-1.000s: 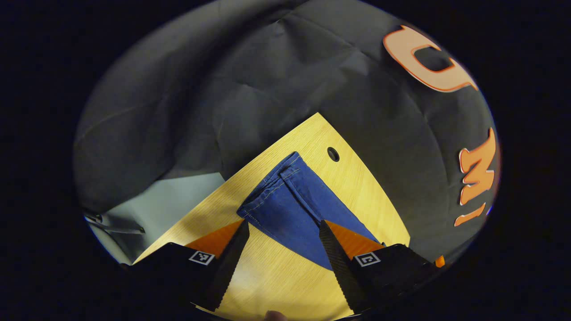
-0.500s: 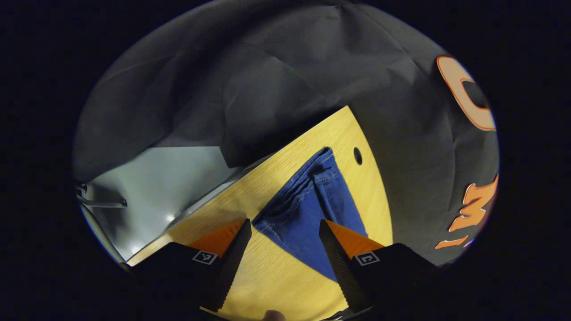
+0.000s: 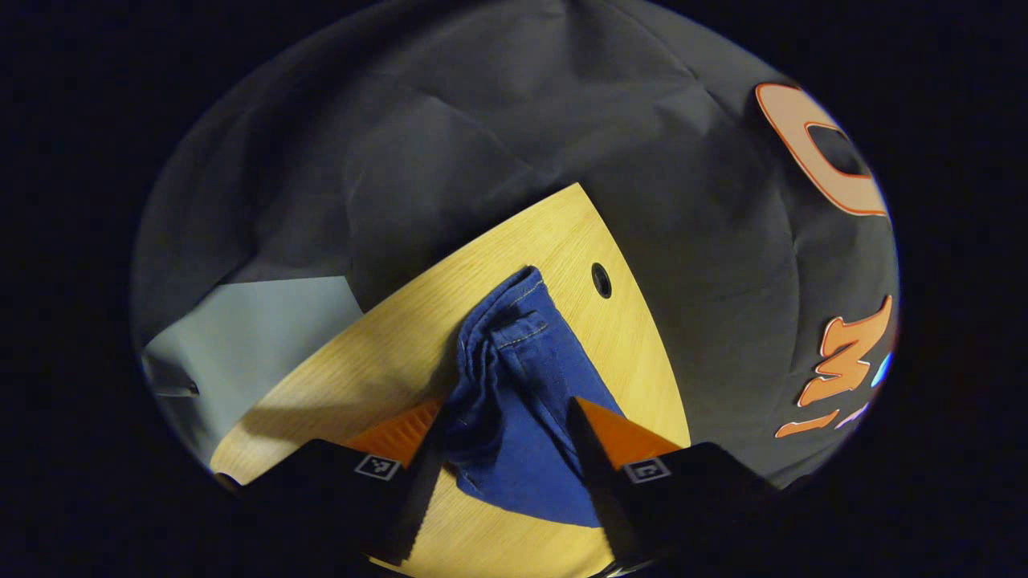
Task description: Grasp the waist and the cuffs of the jeans and fold them to make the two legs overlap; first hold the waist and fold one-third of the jeans toward the cuffs, then hold the cuffs and fold the remaining one-third in the same direction to finish folding.
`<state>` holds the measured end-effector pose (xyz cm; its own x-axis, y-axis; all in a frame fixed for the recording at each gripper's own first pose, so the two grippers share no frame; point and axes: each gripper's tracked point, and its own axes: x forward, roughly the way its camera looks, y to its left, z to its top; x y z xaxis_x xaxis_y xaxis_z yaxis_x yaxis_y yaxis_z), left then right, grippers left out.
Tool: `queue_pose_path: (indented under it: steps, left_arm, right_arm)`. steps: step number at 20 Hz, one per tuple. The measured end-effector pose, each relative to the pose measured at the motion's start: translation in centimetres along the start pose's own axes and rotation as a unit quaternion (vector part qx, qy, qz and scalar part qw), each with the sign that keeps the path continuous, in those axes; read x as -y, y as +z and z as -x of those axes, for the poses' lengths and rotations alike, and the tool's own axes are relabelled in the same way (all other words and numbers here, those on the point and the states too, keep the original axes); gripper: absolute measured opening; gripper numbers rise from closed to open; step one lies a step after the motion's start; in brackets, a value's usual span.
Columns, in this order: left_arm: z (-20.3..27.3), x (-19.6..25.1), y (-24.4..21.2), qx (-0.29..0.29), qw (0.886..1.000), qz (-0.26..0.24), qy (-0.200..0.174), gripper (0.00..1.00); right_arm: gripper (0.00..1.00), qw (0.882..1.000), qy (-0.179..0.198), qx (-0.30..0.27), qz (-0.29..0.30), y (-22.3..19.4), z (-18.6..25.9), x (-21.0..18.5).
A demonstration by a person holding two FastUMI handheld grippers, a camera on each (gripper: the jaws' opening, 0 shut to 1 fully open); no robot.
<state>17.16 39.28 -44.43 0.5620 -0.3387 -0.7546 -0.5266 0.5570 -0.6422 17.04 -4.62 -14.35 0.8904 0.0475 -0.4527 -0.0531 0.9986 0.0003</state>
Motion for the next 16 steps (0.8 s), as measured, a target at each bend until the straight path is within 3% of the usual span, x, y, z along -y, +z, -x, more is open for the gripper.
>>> queue_pose_path:
  steps: [2, 3, 5, 8, 11, 13, 16]
  left_arm:
    - [-0.3, -0.9, -1.0, -0.016, 0.999, -0.001, 0.030, 0.41]
    - [0.8, -0.3, 0.0, -0.009, 1.000, 0.002, 0.024, 0.17]
    - [1.5, 0.2, -0.3, 0.006, 1.000, -0.008, 0.011, 0.08]
    - [4.7, 3.1, -0.2, 0.033, 0.999, -0.035, -0.022, 0.08]
    - [8.5, 6.8, -0.5, 0.069, 0.993, -0.087, -0.033, 0.08]
    - [10.4, 10.1, -1.3, 0.075, 0.988, -0.129, -0.035, 0.08]
    - [13.7, 16.7, -3.1, 0.093, 0.979, -0.170, -0.068, 0.08]
  right_arm:
    - [0.95, 1.000, -0.001, 0.001, 0.000, -0.1, 0.4, 0.4]
    - [0.95, 1.000, 0.000, 0.001, -0.002, -0.3, 0.4, 0.7]
    - [0.95, 1.000, 0.001, 0.001, -0.008, -0.5, 0.4, 1.3]
    - [0.95, 1.000, 0.010, 0.005, -0.016, -0.5, 0.1, 2.0]
    - [0.95, 0.999, 0.025, 0.012, -0.018, 0.2, -0.3, 2.4]
    - [0.96, 0.999, 0.038, 0.018, -0.021, 0.4, -0.5, 2.7]
    - [0.95, 0.998, 0.052, 0.023, -0.025, 0.5, -1.0, 3.6]
